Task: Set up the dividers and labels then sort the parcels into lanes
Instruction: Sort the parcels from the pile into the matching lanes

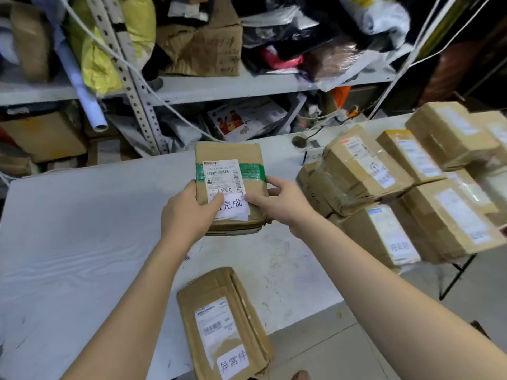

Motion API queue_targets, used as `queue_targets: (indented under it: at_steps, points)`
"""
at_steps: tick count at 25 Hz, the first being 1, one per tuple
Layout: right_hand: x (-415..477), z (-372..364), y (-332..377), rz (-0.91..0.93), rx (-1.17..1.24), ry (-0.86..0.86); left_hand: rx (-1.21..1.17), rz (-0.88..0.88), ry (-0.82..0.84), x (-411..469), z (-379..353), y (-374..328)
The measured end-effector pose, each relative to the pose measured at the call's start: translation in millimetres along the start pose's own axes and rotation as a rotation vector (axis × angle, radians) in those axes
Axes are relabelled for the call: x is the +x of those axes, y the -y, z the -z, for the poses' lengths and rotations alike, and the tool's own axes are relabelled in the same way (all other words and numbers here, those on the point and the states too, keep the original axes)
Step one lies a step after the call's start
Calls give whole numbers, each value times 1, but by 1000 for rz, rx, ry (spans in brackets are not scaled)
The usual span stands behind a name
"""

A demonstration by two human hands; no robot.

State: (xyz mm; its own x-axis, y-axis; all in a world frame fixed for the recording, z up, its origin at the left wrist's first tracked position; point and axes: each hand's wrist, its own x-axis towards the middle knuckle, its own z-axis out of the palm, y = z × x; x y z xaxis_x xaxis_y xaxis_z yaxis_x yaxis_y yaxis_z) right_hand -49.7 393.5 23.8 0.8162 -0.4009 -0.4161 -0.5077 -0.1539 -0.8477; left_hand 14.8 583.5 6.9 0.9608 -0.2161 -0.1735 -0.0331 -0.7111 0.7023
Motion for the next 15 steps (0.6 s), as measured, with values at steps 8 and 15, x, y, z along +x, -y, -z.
queue_targets:
  at_steps: [8, 15]
  points:
    - [-57, 138, 19, 188, 60, -70, -19, -143, -70, -46, -25, -131]
    - [-97, 283, -23, 278, 106, -127, -44, -223, -109, -111, -98, -251]
